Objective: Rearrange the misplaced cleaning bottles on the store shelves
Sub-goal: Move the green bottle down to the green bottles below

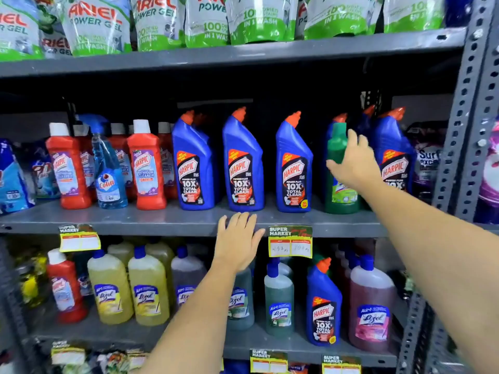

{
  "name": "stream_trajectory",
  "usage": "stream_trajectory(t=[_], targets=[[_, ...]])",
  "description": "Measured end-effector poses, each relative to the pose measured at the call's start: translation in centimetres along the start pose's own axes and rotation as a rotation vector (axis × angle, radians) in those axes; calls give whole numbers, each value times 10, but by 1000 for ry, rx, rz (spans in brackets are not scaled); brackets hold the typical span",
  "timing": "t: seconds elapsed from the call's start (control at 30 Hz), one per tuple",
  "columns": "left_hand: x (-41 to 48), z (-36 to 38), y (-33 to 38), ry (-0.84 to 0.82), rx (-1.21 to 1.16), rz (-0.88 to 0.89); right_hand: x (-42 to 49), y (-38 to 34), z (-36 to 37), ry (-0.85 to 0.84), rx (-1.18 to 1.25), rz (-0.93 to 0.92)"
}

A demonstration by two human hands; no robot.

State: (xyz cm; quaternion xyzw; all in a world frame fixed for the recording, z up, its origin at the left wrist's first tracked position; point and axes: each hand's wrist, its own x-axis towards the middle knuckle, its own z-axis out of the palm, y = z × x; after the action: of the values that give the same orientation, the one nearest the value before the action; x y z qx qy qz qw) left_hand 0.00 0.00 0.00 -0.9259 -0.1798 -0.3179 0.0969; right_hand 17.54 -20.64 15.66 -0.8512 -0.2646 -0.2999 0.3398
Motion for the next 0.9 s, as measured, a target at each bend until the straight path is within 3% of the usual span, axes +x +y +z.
stream_trajectory(t=[0.13,0.53,0.77,0.9], targets=[[1,7,2,119,-28,-4,11,5,11,-80,36,34],[2,19,-3,246,-106,10,18,33,29,19,245,181],[2,23,-1,270,-101,-2,-26,39,1,235,387,62],[-22,40,1,333,-111,-101,-78,40,-26,409,488,-10]])
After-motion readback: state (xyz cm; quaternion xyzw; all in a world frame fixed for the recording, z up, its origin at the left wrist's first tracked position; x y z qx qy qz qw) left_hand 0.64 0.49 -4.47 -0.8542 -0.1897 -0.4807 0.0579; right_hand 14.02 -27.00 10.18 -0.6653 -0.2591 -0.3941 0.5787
